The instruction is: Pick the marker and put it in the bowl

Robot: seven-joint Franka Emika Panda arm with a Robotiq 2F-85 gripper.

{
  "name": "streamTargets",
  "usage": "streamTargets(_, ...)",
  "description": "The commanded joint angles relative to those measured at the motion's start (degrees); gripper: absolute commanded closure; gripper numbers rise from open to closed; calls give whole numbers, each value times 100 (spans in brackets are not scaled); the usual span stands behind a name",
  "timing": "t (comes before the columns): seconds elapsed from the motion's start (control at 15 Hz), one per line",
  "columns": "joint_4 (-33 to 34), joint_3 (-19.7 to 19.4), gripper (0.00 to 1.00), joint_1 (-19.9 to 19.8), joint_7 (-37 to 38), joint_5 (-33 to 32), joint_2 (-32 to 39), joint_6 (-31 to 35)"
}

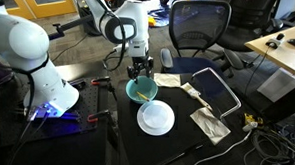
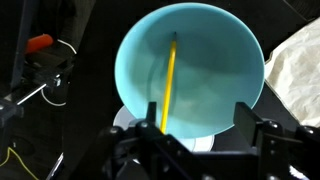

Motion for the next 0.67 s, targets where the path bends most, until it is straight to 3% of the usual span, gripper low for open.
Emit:
streamTargets(0.0, -76, -29, 0, -68, -151, 13, -295, -130)
streamTargets(0.33, -114, -225, 0, -38, -67, -101, -356, 15)
streamTargets(0.4, 0, -94, 0, -11, 0, -2, -78, 2)
streamTargets(0.6, -2, -154, 0, -12, 0, -4, -115, 2)
